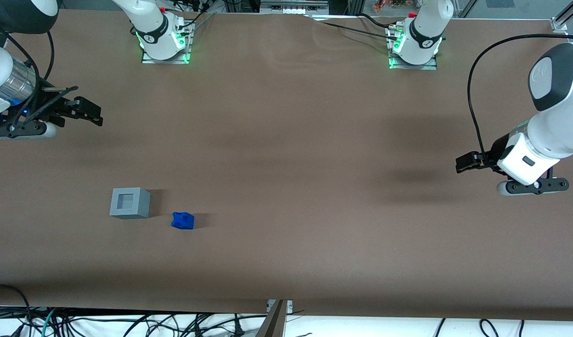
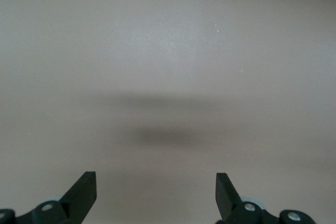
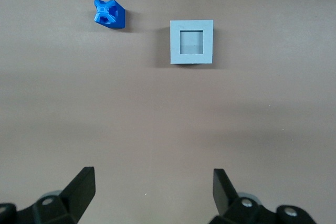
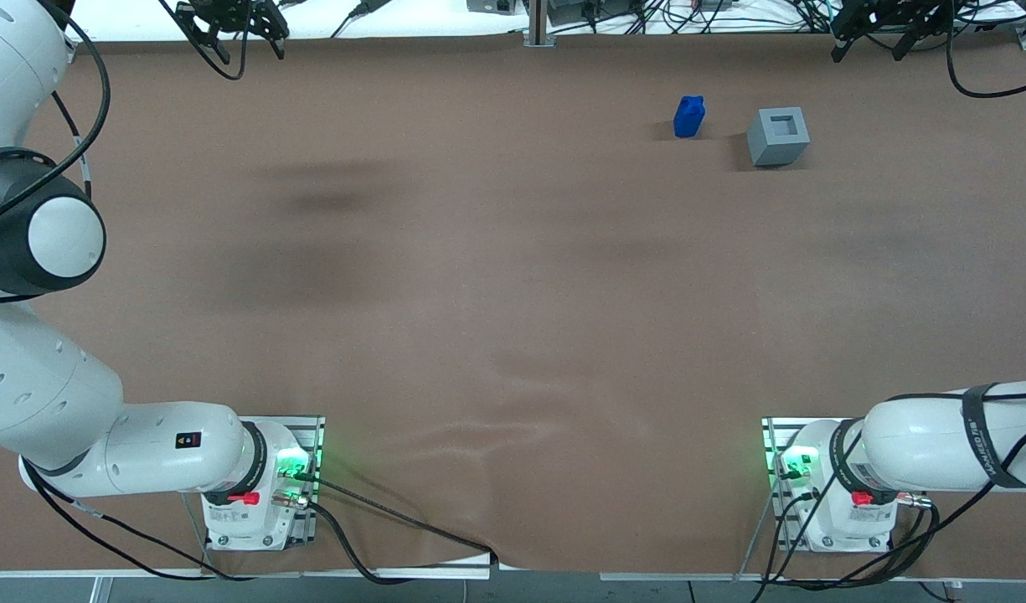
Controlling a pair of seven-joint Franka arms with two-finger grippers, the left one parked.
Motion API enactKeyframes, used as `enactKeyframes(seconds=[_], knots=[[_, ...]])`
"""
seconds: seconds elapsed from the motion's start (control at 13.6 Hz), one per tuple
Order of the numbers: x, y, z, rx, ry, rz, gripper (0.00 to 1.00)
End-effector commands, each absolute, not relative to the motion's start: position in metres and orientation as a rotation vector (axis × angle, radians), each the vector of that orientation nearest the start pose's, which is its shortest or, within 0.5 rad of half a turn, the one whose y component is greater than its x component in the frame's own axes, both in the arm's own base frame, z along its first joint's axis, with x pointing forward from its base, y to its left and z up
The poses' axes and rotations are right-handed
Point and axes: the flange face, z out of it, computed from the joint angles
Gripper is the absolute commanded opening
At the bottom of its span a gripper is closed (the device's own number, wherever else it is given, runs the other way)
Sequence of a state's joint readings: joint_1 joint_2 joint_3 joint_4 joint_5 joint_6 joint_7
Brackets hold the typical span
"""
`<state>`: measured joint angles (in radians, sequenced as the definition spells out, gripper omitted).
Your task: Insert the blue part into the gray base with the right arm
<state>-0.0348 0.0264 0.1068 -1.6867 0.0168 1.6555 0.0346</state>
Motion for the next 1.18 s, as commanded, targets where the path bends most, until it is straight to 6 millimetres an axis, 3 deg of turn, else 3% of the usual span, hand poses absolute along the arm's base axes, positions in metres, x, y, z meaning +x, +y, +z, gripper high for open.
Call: enactKeyframes(seconds=[0.0, 1.11], knots=[[0.5580, 0.0393, 0.5719, -3.137, -0.070, 0.094, 0.99], [0.5577, 0.0436, 0.5736, -3.136, -0.057, 0.104, 0.99]])
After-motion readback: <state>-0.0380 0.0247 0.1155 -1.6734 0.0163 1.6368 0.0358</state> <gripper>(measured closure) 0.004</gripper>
